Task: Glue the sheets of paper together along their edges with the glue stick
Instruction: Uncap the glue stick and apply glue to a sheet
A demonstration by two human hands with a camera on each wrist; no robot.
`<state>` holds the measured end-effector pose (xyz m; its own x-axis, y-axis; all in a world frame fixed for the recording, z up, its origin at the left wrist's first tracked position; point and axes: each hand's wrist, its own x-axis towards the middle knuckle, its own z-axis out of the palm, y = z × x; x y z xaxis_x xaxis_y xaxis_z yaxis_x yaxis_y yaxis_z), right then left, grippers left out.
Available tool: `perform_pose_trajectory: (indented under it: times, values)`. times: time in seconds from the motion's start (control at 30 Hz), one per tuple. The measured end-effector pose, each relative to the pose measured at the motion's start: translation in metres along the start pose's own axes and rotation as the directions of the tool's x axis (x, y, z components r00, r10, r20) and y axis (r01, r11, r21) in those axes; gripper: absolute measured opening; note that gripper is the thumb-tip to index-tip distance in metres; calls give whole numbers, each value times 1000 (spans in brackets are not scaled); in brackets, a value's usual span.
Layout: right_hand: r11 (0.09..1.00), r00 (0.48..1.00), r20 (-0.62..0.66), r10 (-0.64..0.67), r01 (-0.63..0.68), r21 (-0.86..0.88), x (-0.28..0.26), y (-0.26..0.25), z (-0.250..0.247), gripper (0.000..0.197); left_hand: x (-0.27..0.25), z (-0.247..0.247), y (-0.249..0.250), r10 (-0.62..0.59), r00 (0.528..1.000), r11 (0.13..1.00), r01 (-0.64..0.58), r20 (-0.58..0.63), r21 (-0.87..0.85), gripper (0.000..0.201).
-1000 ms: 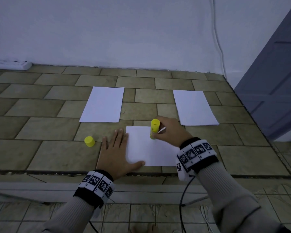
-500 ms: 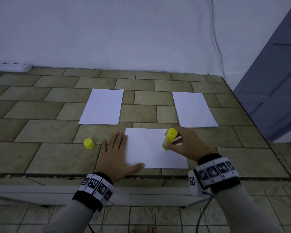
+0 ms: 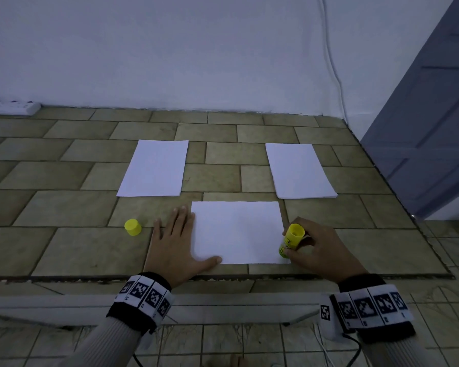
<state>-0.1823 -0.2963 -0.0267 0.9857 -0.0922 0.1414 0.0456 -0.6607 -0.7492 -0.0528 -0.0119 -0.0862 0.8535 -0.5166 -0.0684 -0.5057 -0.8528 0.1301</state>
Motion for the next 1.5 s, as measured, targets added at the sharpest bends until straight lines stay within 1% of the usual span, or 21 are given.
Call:
perform_pose_trajectory:
  times: [0.2,0.37,0.5,0.7,0.77,0.83,0.9,1.0,1.07,1.1,1.13,1.2,1.23,1.3,1.33,1.37,1.43,1.5]
  values:
    - [1000,1000,13,9,-9,-10,19,4,-1,22,0,-1,0,-5,1000,1000,5,14,10,137]
    - [998,1000,15,-19,19,-61,53,2,-3,17,0,0,0,1,1000,1000,-1,11,3,138]
    - [994,999,-34,36,-39,-102,81,10,-5,19,1,1,-1,4,1000,1000,-4,4,-3,136]
    - [982,993,-97,61,-77,-173,104,11,-3,22,1,2,-2,9,1000,1000,-9,-3,5,135]
    - [980,989,-110,98,-116,-164,105,10,-3,29,1,2,-2,9,1000,1000,-9,-13,-8,135]
    - [965,980,-99,170,-186,-185,102,9,-7,40,1,3,-2,10,1000,1000,-11,-16,-14,134]
    - [919,966,-85,244,-258,-298,96,5,-14,43,1,3,-3,10,1000,1000,-11,-27,-27,134]
    - [790,937,-60,343,-323,-521,84,3,-22,42,1,5,-4,13,999,999,-14,-33,-30,133]
    - [684,911,2,413,-309,-661,76,4,-22,40,2,6,-3,21,998,999,-24,-61,-38,132]
    - [650,896,39,442,-290,-702,72,5,-21,37,2,7,-4,27,997,999,-31,-77,-43,131]
    - [637,883,62,465,-285,-716,68,7,-20,34,2,9,-4,32,996,998,-36,-88,-47,130]
    - [667,875,54,481,-325,-671,61,9,-24,31,2,11,-5,36,995,998,-40,-95,-46,130]
    - [698,878,23,477,-363,-617,58,11,-27,31,2,11,-6,36,995,998,-39,-92,-39,130]
    - [768,887,-76,456,-435,-470,54,13,-37,30,3,11,-6,37,996,999,-39,-85,-12,129]
    - [796,883,-139,448,-465,-386,53,14,-42,31,3,12,-5,39,996,999,-39,-82,-2,127]
    - [812,868,-206,451,-496,-309,52,15,-48,33,2,11,-5,40,996,999,-40,-83,4,126]
    - [805,816,-309,488,-558,-201,52,21,-58,38,2,12,-5,42,996,999,-41,-73,10,125]
    - [773,773,-347,531,-610,-176,51,31,-65,40,3,12,-6,46,996,999,-44,-71,20,125]
